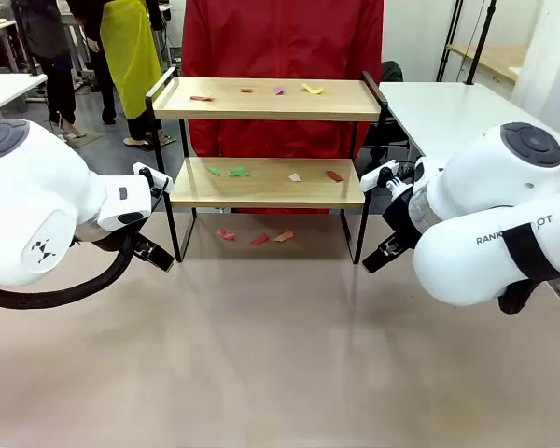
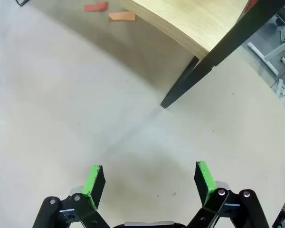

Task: Clean the shelf.
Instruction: Pick up the Duster handed by the human.

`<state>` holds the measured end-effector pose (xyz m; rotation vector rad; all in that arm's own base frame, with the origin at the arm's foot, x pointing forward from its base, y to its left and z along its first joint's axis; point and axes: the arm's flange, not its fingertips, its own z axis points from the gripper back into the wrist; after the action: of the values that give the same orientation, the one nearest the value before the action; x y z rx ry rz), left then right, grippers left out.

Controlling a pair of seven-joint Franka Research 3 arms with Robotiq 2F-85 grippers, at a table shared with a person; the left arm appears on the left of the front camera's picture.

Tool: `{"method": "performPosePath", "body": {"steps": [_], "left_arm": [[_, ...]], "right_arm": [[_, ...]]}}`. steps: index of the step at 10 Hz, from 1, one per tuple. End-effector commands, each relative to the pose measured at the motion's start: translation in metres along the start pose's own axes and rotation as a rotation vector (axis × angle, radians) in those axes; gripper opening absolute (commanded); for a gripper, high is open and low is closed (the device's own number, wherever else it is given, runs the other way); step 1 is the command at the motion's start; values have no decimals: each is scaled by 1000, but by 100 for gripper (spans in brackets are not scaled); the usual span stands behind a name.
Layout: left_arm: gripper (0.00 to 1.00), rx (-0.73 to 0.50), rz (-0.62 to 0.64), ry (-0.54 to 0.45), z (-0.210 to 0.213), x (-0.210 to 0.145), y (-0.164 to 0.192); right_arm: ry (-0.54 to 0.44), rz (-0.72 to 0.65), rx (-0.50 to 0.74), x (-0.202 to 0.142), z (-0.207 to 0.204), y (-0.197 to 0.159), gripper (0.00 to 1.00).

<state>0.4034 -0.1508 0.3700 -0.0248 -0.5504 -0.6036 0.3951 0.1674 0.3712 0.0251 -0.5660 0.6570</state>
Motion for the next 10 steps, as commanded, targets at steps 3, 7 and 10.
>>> {"method": "performPosePath", "body": {"steps": [3,7,10], "left_arm": [[100,0,0,0,0,0,0],[100,0,0,0,0,0,0],[100,0,1,0,0,0,0]], "right_arm": [[0,0,0,0,0,0,100],[0,0,0,0,0,0,100],[0,1,0,0,0,0,100]]}}
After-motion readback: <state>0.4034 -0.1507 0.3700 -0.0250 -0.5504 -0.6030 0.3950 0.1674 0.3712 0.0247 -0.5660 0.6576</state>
